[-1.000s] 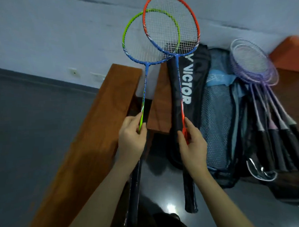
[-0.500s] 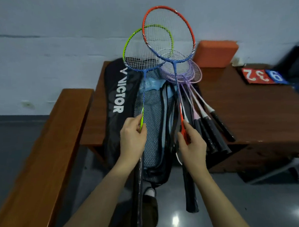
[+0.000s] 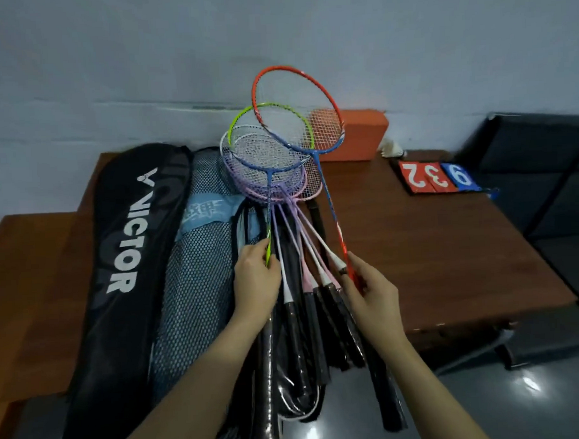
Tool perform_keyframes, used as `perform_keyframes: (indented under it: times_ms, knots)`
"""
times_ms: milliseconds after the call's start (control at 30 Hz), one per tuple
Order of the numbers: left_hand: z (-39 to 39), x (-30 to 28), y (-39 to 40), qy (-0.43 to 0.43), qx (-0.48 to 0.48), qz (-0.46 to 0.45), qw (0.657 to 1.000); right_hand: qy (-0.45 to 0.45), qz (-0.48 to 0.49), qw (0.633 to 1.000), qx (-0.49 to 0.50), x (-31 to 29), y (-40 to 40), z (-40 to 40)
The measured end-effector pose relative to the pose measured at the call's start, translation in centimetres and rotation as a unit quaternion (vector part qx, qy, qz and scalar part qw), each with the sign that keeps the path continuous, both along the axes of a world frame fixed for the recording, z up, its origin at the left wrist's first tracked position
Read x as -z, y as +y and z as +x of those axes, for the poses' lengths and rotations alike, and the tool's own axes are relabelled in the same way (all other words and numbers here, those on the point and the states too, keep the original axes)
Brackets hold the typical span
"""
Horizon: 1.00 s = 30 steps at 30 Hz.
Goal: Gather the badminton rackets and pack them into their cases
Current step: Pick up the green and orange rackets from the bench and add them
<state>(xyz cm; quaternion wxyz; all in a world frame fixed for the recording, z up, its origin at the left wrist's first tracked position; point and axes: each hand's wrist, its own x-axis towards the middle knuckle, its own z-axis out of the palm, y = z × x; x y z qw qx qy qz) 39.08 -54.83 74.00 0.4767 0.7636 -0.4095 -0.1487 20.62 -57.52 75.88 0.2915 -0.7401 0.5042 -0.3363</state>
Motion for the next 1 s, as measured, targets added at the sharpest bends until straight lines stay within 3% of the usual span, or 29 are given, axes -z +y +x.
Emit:
perform_keyframes:
  times_ms: [300, 533, 633, 800, 1000]
  knots:
    - [-1.4, 2.9, -7.2, 0.076, -0.008, 0.080, 0.994, 0.007, 0.033, 0.998, -0.046, 2.7, -4.5, -0.7]
    - [-4.5, 6.1, -9.5, 0.117, 0.059, 0.155, 0.979, 0.026, 0.053, 0.996, -0.070, 3.8, -9.4, -2.3]
    - [-4.9, 6.6, -9.7, 0.089, 0.096, 0.160, 0.978, 0.023, 0.074, 0.993, -0.089, 4.5, -10.4, -3.0]
    - [-4.1, 7.4, -9.0, -0.072, 0.123, 0.188, 0.972, 0.008, 0.107, 0.987, -0.118, 6.1, -10.5, -3.8]
    - [-5.8, 8.0, -6.1, -0.092, 0.134, 0.219, 0.962, 0.054, 0.108, 0.980, -0.156, 7.4, -11.2, -1.9]
